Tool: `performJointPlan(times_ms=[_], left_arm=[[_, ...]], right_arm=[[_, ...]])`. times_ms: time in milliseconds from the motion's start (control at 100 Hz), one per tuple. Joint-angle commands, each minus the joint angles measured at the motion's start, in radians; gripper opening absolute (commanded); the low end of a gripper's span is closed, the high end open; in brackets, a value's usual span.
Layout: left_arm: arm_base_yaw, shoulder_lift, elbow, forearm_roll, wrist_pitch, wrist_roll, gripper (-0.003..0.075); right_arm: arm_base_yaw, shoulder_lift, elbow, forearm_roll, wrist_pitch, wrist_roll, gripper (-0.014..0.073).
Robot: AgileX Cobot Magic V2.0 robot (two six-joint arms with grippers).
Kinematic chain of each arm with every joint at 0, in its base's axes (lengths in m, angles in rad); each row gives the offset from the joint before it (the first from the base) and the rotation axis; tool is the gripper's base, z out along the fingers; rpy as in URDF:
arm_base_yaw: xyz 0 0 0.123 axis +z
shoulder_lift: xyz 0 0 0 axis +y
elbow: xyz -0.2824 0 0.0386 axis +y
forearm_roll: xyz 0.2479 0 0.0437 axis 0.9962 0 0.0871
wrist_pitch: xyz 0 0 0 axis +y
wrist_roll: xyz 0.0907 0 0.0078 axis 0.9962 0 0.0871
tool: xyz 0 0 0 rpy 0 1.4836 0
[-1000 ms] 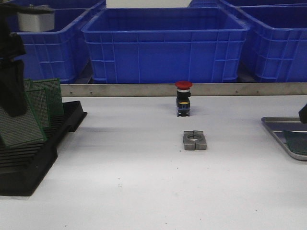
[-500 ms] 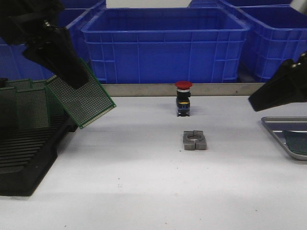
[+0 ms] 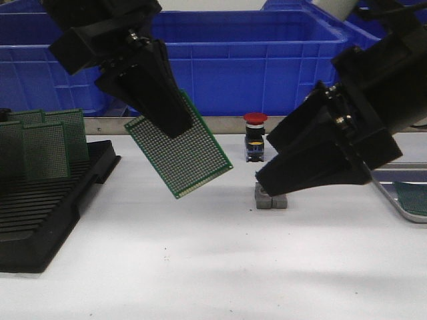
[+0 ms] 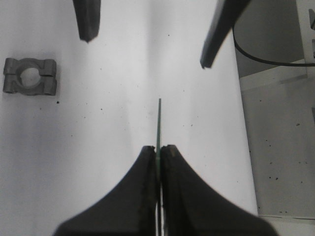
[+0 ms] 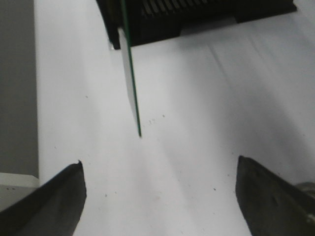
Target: Place circuit board on tray
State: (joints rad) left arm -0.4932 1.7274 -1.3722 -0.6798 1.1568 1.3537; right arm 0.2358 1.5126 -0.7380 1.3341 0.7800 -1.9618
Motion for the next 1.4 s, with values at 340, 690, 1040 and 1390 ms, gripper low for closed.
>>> performJointPlan(times_ms=[340,690,1040,1390], left_arm=[[-0.030,-0.046,-0.033,-0.321,-0.025,0.075,-0.0020],[-0.030,-0.046,-0.033,-0.273,-0.063,0.075,-0.0018],[-0.017,-0.046,-0.033,-0.273,-0.087,0.075,0.0534],[0.075,-0.048,-0.033,-0.272,-0.138,0.073,0.0568]], right_arm=[[0.033,-0.038,-0.027,0.180,0.093,-0.021,0.0631],[0.033,-0.038,-0.027,0.180,0.107,-0.021,0.0007],[0.032,-0.038,-0.024,0.179,0.096,0.017,-0.0069],[-0.059,-0.038,-0.023,0.076,-0.147,0.558,-0.0069]])
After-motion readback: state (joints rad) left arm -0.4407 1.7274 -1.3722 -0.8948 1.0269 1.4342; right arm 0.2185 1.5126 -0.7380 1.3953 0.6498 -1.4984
